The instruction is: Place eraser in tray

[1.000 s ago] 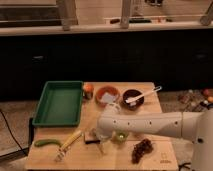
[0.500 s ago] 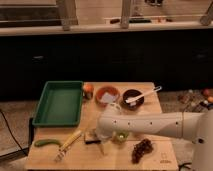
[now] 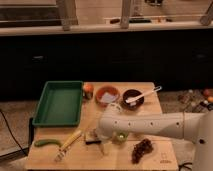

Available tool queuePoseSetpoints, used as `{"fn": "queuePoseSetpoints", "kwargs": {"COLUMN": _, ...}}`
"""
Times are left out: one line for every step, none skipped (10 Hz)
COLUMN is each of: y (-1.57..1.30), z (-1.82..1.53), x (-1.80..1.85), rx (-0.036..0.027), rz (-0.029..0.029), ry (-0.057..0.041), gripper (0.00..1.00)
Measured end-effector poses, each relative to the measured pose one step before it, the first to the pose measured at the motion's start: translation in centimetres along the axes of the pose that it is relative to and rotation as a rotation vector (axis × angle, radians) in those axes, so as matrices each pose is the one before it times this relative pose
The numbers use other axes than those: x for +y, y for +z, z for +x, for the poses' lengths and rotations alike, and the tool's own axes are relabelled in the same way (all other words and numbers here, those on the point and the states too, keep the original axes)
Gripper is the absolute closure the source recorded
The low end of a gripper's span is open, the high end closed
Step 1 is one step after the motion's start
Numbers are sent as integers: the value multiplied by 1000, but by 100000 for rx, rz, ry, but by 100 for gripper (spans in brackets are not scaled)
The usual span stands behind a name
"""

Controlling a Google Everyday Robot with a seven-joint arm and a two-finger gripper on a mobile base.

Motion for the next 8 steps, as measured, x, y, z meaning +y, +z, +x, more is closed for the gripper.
{"fn": "queuePoseSetpoints", "kwargs": {"y": -136, "z": -99, "x": 18, "rx": 137, "rz": 618, "ry": 193, "gripper": 38}}
{"fn": "queuePoseSetpoints", "kwargs": {"y": -96, "z": -114, "x": -127, "rx": 387, "rz": 793, "ry": -496, "gripper": 51}}
{"fn": "queuePoseSetpoints", "kwargs": {"y": -60, "z": -121, "x": -94, "rx": 220, "rz": 298, "ry": -477, "gripper": 59}}
{"fn": "queuePoseSetpoints", "kwargs": {"y": -48, "z": -50, "x": -60, "rx": 60, "rz": 95, "ry": -140, "gripper": 69}}
{"fn": "queuePoseSetpoints", "kwargs": {"y": -169, "z": -34, "x": -12, "rx": -1, "rz": 33, "ry": 4, "gripper": 81}}
{"fn": "queuePoseSetpoints", "kwargs": {"y": -153, "z": 24, "x": 86, "rx": 86, "rz": -241, "ry": -113, "gripper": 91}}
{"fn": "queuePoseSetpoints", "kwargs": {"y": -92, "z": -2, "x": -35, "rx": 70, "rz": 33, "ry": -188, "gripper": 97}}
{"fn": "queuePoseSetpoints", "kwargs": {"y": -10, "z": -25, "x": 5, "rx": -30, "rz": -38, "ry": -43, "gripper": 100}}
